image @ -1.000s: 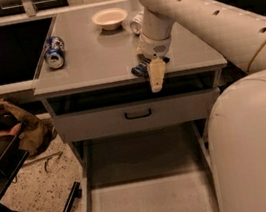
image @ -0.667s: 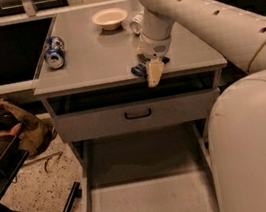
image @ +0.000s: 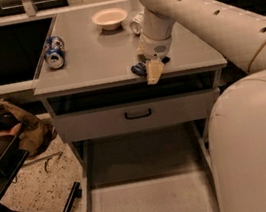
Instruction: Place rxbar blueberry into middle drawer
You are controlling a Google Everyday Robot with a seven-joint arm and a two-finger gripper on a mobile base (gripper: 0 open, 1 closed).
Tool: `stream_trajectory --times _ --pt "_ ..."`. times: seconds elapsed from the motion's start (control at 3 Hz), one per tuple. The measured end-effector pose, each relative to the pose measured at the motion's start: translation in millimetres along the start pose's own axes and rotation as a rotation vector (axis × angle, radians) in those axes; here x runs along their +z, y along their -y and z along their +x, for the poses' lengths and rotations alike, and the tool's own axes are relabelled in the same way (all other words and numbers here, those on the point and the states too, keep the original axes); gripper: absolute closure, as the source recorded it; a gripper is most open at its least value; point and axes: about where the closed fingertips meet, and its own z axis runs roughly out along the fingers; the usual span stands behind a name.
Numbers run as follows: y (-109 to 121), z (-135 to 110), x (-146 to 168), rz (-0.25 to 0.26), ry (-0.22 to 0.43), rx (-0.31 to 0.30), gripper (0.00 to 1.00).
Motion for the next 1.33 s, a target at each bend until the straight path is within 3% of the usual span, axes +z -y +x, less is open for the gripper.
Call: stream_trajectory --times 0.33,1.33 --pt "-4.2 -2.3 -0.5 0.000 0.001 0.000 1.00" --pt "-6.8 -4.6 -6.0 0.008 -0.002 0.002 1.00"
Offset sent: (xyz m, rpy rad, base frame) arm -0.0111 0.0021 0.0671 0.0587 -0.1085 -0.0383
